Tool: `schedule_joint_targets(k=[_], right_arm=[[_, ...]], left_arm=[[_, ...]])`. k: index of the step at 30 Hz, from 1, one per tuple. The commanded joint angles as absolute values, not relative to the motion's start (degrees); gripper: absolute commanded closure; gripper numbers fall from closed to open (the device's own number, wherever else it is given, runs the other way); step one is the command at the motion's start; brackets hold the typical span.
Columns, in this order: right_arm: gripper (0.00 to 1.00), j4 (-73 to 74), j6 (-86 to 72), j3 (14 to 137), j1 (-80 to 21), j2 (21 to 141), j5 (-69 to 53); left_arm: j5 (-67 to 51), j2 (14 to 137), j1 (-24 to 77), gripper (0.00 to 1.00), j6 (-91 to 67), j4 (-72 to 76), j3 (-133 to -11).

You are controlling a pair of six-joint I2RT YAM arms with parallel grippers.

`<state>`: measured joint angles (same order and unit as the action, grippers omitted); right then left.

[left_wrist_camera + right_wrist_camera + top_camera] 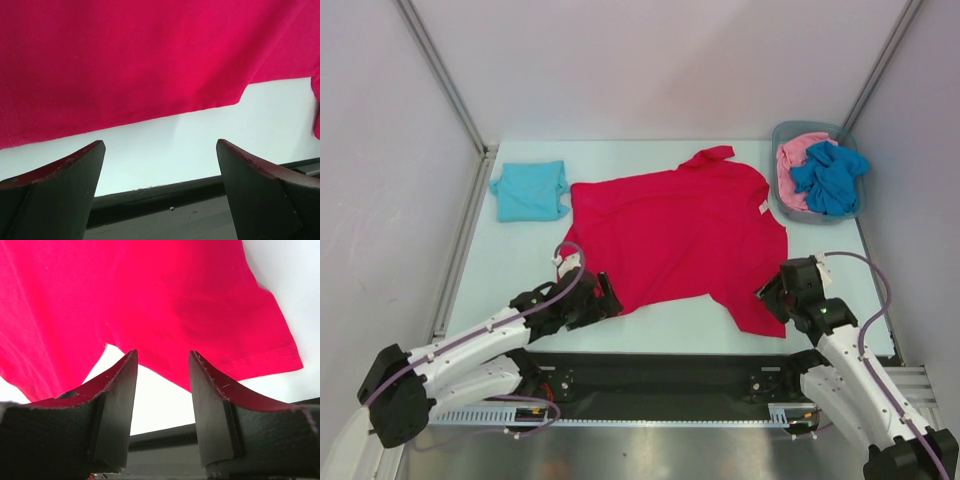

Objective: Fold and stack the t-shirts
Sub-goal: Flatten the tshirt out

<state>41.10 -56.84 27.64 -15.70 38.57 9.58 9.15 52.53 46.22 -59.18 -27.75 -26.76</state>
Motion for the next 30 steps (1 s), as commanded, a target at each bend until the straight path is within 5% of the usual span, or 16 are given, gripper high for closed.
schedule_joint_targets(k=[1, 15, 30], right_arm=[[0.5, 38.8, -54.4, 31.0, -16.1, 39.6, 11.0], [0.49, 38.2, -45.6, 36.4, -3.4, 50.3, 15.9], [0.49, 37.3, -45.9, 32.0, 6.0, 52.3, 6.2]], left_arm=[[12.0, 55.3, 46.5, 0.0, -56.9, -27.5, -31.1], [12.0, 63.6, 46.4, 0.0, -51.9, -26.1, -40.3], [5.3, 66.5, 39.6, 0.0, -46.8, -25.7, -46.9]])
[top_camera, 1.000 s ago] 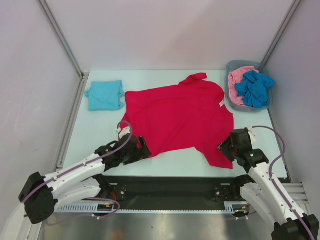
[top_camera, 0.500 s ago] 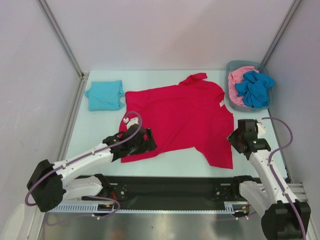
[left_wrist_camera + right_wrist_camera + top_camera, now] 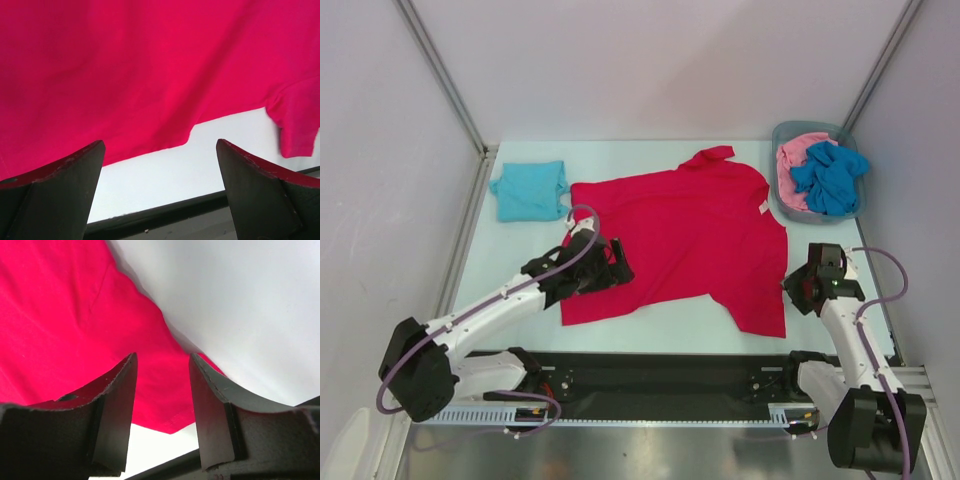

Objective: Fold and stack the t-shirts
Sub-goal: Flatten the tshirt out

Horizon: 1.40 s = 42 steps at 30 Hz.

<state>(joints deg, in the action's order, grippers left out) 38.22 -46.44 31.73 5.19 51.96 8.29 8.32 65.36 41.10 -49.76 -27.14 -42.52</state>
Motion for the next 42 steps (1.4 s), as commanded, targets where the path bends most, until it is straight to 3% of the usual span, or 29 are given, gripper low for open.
schedule_joint_targets(k=[1, 11, 26, 30, 37, 42], right_arm=[[0.49, 37.3, -46.1, 32.2, 6.2, 53.0, 4.9], [0.5, 32.4, -47.2, 32.3, 7.2, 60.3, -1.2], [0.5, 29.4, -45.2, 30.7, 8.3, 59.9, -3.6], [0.5, 26.5, -44.4, 33.0, 6.8, 63.5, -7.0], [0.5, 16.9, -46.8, 47.9, -3.8, 81.0, -9.1], [0.5, 16.4, -46.5, 74.0, -7.6, 98.6, -10.5]], left_arm=[[4.8, 67.1, 38.7, 0.0, -46.2, -25.6, -47.7], [2.0, 70.5, 37.2, 0.0, -44.7, -25.9, -54.2], [0.4, 70.3, 35.3, 0.0, -45.8, -21.5, -46.1], [0.7, 74.3, 35.2, 0.0, -44.8, -21.2, -49.5], [0.7, 87.2, 33.4, 0.0, -41.6, -22.4, -64.5], [0.4, 94.7, 32.5, 0.0, -39.9, -26.1, -77.1]])
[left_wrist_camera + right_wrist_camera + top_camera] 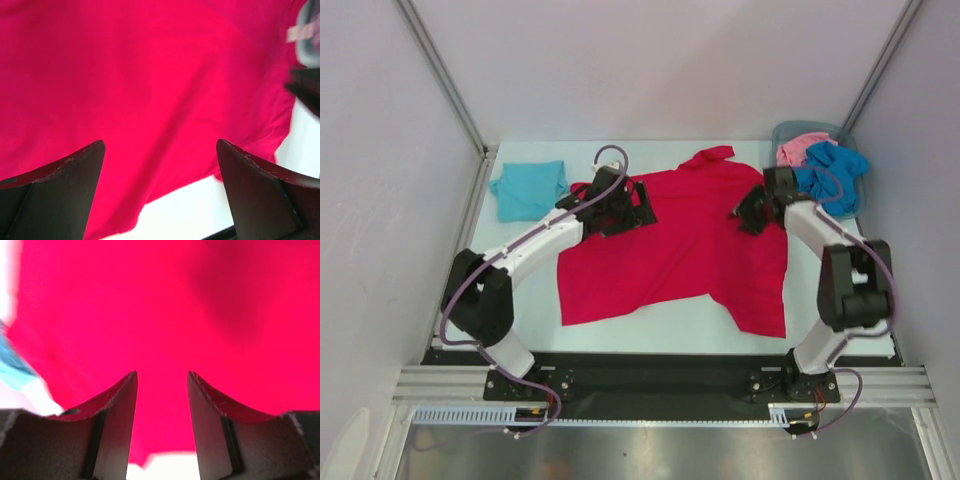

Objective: Fold and stack the t-shirts
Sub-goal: Flatten the tshirt out

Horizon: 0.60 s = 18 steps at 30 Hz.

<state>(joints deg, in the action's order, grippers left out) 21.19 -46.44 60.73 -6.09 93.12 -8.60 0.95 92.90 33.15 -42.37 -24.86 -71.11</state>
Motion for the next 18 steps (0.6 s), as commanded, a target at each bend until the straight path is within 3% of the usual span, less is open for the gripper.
schedule_joint_targets(k=[1, 4, 8, 18], right_arm=[[0.5, 18.5, -46.4, 79.7, -8.1, 105.7, -10.6], [0.51, 22.5, -45.8, 97.6, -8.8, 117.5, -11.4], [0.5, 20.6, -46.3, 110.8, -9.5, 127.4, -12.2], [0.49, 17.3, -45.4, 121.3, -9.1, 138.4, -11.6]], left_arm=[[0.4, 95.4, 32.4, 0.0, -39.9, -26.2, -77.7], [-1.9, 95.2, 32.5, 0.0, -40.2, -26.0, -77.8], [-2.4, 92.1, 32.3, 0.0, -39.9, -23.8, -73.1], [-4.2, 84.3, 32.2, 0.0, -38.7, -21.1, -67.2]])
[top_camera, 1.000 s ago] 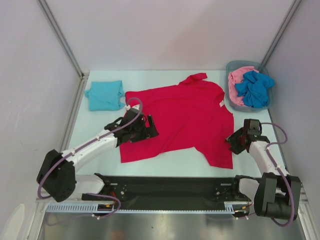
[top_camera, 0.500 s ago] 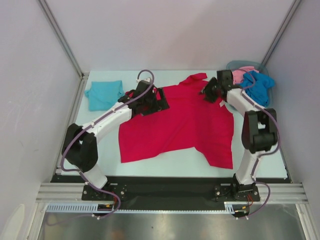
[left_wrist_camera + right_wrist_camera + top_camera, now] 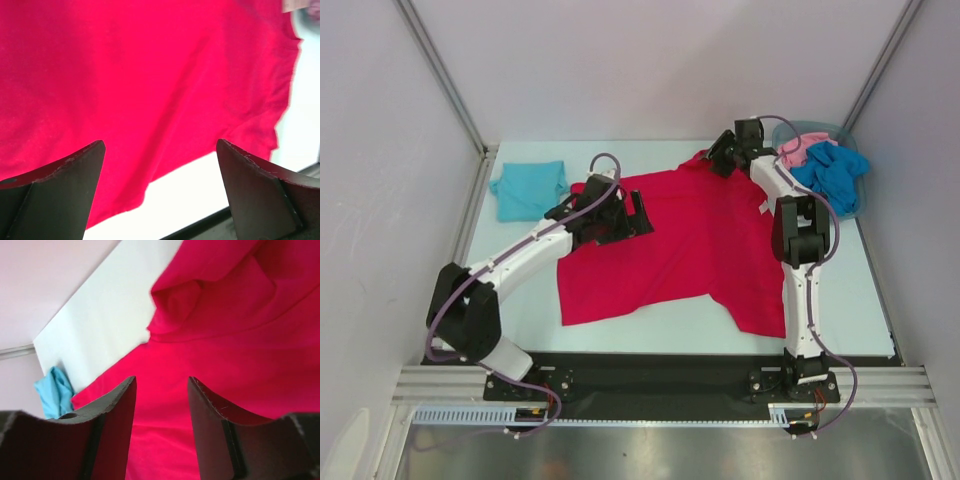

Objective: Fold and stack the t-shirts
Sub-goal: Flatten the tshirt out

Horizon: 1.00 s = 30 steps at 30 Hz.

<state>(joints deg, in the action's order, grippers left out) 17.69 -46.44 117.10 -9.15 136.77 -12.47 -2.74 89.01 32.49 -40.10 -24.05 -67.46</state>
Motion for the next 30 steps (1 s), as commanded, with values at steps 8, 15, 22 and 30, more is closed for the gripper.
schedule_joint_targets(k=[8, 15, 22, 30], right_arm=[[0.48, 9.8, -43.2, 124.1, -9.0, 144.1, -11.8], [0.47, 10.8, -42.1, 136.7, -6.6, 153.6, -12.0], [0.71, 9.2, -44.5, 139.9, -2.9, 157.1, -12.8], [1.0, 5.9, -44.5, 139.6, -1.7, 155.8, -12.0]], left_arm=[[-7.6, 76.9, 32.9, 0.0, -40.9, -19.0, -62.8], [-6.9, 71.8, 33.0, 0.0, -40.3, -20.5, -60.1], [-6.6, 70.3, 33.0, 0.0, -40.1, -21.3, -59.3], [-6.3, 69.7, 33.2, 0.0, -39.9, -22.1, -59.7]])
